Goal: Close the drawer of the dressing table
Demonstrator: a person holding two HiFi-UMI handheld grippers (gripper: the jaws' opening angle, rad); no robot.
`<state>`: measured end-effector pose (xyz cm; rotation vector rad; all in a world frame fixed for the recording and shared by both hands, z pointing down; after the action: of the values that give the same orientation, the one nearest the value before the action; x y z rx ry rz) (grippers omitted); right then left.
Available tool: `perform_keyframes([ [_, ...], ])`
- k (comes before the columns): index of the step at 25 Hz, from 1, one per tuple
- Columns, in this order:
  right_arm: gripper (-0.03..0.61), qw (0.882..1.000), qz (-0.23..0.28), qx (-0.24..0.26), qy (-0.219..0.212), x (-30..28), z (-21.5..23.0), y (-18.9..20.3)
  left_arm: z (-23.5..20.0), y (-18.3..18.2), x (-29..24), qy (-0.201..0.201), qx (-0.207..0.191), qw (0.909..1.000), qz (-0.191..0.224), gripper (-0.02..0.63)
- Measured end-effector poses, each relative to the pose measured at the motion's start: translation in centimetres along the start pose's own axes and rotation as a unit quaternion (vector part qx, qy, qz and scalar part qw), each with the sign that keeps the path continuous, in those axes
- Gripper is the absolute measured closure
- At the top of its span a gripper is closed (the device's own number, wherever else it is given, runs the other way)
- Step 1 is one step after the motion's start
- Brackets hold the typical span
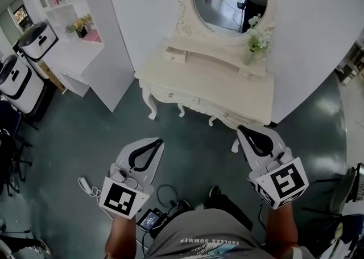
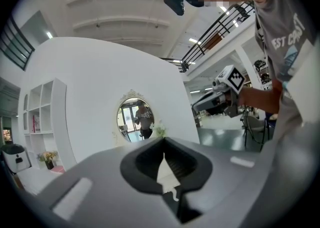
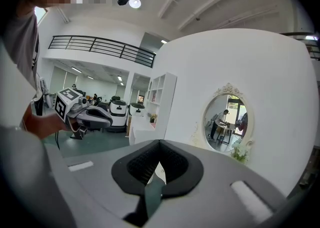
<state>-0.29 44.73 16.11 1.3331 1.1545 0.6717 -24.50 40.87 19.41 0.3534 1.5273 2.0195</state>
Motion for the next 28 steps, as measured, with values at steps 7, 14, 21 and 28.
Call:
perform_keyframes([
  [7, 0.578, 1.000, 0.008, 0.006, -0.013, -3.6, 4.1, 0.2, -1.4, 1.0, -3.4, -0.017, 0.002, 0.9997, -0.015, 0.612],
  [14, 0.578, 0.998, 0.015, 0.001, -0.062, -10.0, 10.5, 0.6, -3.9, 0.9, -9.3, -0.062, 0.007, 0.9971, -0.044, 0.612],
  [21, 0.578, 0.994, 0.021, 0.005, -0.109, -15.1, 16.0, 0.5, -5.6, 0.6, -15.0, -0.101, 0.009, 0.9928, -0.063, 0.612],
  [28, 0.578, 0.990, 0.032, 0.004, -0.140, -18.1, 21.0, 0.7, -6.4, -0.3, -19.9, -0.130, 0.003, 0.9881, -0.082, 0.612],
])
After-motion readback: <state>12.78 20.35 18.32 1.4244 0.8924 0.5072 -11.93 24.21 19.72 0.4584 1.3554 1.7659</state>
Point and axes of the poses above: the fingertips, and each gripper's own axes: x backward along the fingers, z to its right, y out of its underside, the point moved 6 cm from there along x, backward along the fingers, and after that the axes turned 5 degrees about -x, right-handed, at the moved point
